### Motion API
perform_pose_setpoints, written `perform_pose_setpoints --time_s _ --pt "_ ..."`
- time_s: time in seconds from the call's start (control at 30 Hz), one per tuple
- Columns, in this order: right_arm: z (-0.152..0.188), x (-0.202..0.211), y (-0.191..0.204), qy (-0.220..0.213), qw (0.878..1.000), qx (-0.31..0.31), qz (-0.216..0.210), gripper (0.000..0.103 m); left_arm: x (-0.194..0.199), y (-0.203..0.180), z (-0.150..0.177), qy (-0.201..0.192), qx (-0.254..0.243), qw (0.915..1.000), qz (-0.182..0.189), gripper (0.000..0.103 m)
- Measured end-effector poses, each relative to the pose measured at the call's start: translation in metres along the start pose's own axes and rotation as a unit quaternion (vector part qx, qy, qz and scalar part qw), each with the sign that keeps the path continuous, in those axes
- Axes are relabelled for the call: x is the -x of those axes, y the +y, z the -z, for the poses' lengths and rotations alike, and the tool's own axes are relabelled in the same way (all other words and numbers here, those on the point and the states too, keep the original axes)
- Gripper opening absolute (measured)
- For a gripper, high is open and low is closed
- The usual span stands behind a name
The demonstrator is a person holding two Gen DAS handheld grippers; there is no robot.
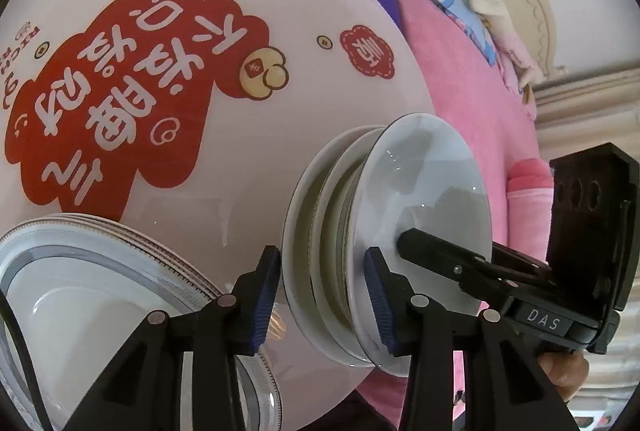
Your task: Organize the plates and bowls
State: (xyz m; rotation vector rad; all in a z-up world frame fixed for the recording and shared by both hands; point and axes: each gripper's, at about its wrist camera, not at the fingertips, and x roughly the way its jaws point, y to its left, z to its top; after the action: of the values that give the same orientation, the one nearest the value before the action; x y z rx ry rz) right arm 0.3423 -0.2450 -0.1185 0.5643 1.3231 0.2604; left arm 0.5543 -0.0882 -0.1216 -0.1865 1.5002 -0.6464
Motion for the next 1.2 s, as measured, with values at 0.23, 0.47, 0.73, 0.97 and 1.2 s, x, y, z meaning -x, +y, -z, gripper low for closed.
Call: perform_pose_setpoints --time_s 0.23,0.47,0.73,0.97,1.2 --pt "0.002 0.001 0.002 -0.01 1.0 0.003 0.008 0.036 0.002 -0.003 0.003 -0.006 0.001 1.0 -0.007 0.039" --pt "0.003 0.002 0.003 -0.013 1.0 0.001 0.014 0.035 0.005 -0.005 0.005 -0.007 0.007 0.9999 -0.011 0.039" --pt "0.002 0.002 0.003 -0.012 1.0 -0.001 0.014 0.035 0.006 -0.004 0.003 -0.006 0.012 0.9998 -0.012 0.039" --pt "-0.001 0.01 0.003 -0.024 1.0 -0.002 0.018 0.034 0.007 -0.006 0.002 -0.007 0.014 0.9999 -0.002 0.039" --pt "-0.003 0.017 0.005 -0.03 0.999 0.0 0.018 0.034 0.013 -0.009 -0.003 -0.013 0.012 0.9998 0.0 0.038"
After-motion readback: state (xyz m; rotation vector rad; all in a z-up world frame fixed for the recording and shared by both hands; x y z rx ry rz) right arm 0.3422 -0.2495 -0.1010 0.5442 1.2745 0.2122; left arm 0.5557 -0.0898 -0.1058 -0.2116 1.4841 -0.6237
